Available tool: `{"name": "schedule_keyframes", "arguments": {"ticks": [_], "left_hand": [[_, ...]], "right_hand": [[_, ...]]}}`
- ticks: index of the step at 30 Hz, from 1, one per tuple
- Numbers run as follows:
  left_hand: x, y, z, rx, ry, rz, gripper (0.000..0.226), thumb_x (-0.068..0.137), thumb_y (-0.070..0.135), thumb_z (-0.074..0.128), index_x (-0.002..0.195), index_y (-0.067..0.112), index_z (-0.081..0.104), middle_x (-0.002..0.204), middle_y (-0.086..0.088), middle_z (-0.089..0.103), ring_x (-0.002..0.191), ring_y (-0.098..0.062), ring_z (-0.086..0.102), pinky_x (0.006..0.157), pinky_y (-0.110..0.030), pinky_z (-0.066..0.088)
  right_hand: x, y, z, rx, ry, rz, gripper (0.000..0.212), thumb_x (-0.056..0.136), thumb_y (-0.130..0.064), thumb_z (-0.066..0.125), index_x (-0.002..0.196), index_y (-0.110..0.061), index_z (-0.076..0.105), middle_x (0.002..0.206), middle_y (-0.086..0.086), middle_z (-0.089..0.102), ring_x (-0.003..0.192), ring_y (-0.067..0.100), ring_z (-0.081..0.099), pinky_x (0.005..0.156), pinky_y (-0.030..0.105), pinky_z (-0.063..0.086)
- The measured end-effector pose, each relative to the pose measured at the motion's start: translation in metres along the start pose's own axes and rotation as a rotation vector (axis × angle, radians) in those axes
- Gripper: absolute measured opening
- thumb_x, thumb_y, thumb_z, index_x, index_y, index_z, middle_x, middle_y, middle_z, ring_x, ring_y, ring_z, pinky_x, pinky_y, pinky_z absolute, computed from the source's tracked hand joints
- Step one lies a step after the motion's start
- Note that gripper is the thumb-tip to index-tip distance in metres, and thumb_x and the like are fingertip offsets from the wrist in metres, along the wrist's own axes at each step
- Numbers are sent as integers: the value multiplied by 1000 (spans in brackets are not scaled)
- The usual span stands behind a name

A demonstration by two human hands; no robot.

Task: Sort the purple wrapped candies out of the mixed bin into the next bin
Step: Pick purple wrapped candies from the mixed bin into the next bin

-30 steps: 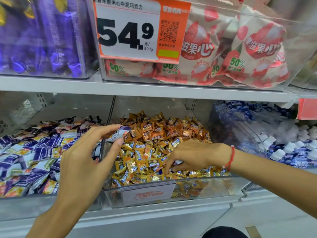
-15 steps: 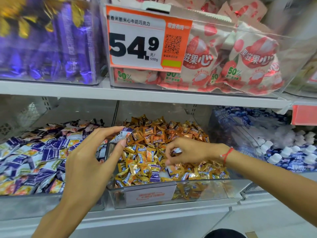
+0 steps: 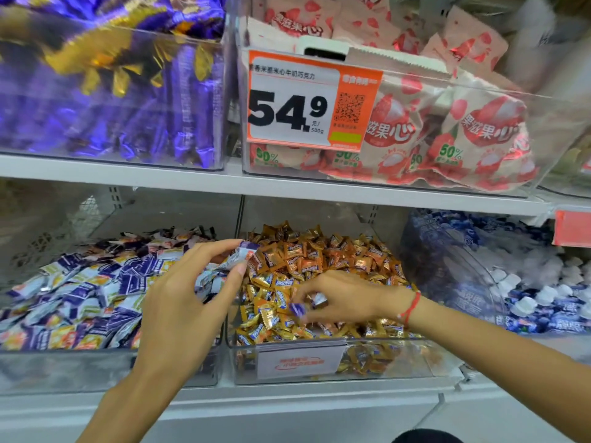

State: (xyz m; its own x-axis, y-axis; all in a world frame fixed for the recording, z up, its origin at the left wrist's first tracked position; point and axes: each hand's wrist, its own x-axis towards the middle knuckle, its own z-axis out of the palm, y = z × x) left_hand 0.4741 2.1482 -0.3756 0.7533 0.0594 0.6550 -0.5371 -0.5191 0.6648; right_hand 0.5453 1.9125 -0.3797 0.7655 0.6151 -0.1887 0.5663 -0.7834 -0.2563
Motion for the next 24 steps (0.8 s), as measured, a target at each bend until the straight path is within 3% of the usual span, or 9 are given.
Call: {"name": "schedule_keyframes", "arguments": {"ticks": [3,6,8,10,13,15,18,21,24], "left_hand": [[2,0,-7,-8,43,-22,22,86,38,68,105,46,60,107,35,58,98,14,55,78,0,38],[6,-1,-15,-53,124,-84,24,86,29,65,105,43,60,103,27,63,96,11,57,74,-2,40],[9,-5,-21,-35,190,-111,23,87,25,66,105,39,61,98,23,64,93,8,58,78,-7,41],[11,-8,-27,7,257,-153,18,89,29,67,106,36,63,99,18,65,93,0,59,82,-20,45],[13,-14,-35,116,314,-226,18,92,31,63,109,34,65,102,15,63,99,-14,60,82,-35,46],[14,-22,-41,203,284,-269,23,92,29,61,114,34,65,107,13,63,102,-19,59,80,-38,47],[14,-32,-45,376,115,-292,36,92,29,58,128,26,60,126,1,62,115,-26,55,87,-45,48],[12,-31,-40,382,15,-243,37,95,32,52,131,24,57,133,2,58,122,-23,51,92,-43,45],[8,-17,-25,274,-39,-126,37,98,47,42,128,31,58,130,15,55,120,-7,48,91,-33,44]], "right_hand": [[-8,-2,-21,441,84,131,7,95,-31,57,97,-24,56,86,-17,51,75,-5,48,73,17,40],[-8,-28,-38,623,130,146,11,100,-31,47,96,-22,52,74,-12,48,57,-1,41,54,12,34],[0,-59,-43,620,242,-5,12,99,-32,49,95,-22,54,82,-12,55,68,-2,51,65,15,42],[17,-87,-45,639,369,-131,11,98,-30,53,97,-19,55,90,-13,58,83,2,56,83,26,45],[54,-120,-42,432,479,-146,9,96,-32,55,99,-24,53,95,-9,63,88,15,60,83,39,48],[76,-131,-39,228,438,-112,20,94,-35,57,111,-25,53,107,1,65,100,24,60,85,40,47],[88,-127,-34,39,282,-86,56,89,-43,62,139,-25,43,131,3,56,123,26,45,103,42,34],[63,-109,-35,74,329,-159,58,91,-45,60,143,-27,42,137,0,54,126,21,45,106,43,36],[16,-71,-44,180,383,-119,43,94,-36,59,136,-29,50,132,-6,58,121,8,51,102,27,40]]}}
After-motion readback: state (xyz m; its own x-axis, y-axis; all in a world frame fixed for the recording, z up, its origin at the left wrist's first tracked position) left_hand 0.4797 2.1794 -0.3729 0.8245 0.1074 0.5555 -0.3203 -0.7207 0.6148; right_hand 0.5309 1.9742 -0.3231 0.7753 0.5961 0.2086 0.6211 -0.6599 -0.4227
